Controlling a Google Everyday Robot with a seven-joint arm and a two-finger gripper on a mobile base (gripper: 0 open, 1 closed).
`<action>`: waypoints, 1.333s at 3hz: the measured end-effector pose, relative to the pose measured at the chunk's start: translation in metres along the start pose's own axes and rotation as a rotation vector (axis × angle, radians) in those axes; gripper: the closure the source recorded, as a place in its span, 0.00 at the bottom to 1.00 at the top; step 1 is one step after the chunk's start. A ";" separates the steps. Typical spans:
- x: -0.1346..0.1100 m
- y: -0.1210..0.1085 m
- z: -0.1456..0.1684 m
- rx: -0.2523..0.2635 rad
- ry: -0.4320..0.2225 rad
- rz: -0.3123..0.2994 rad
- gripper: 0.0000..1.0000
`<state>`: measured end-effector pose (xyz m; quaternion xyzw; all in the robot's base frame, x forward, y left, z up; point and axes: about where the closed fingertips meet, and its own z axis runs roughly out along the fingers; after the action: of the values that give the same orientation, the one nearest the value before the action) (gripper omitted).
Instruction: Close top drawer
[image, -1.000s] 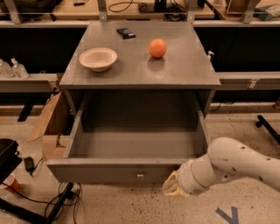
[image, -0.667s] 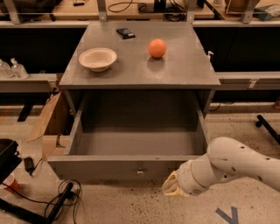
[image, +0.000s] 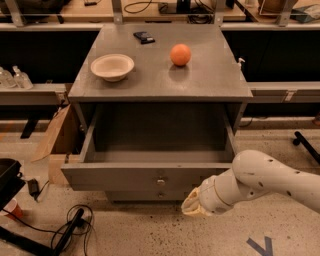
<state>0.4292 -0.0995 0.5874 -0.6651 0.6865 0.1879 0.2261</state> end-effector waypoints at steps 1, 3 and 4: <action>0.007 -0.038 0.017 0.017 -0.005 0.037 1.00; 0.019 -0.078 0.029 0.050 0.007 0.087 1.00; 0.023 -0.086 0.029 0.064 0.011 0.101 1.00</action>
Offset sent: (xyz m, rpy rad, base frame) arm 0.1217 -0.0016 -0.0548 -0.0003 0.0222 -0.1477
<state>0.5160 -0.1065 0.5545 -0.6229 0.7262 0.1731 0.2336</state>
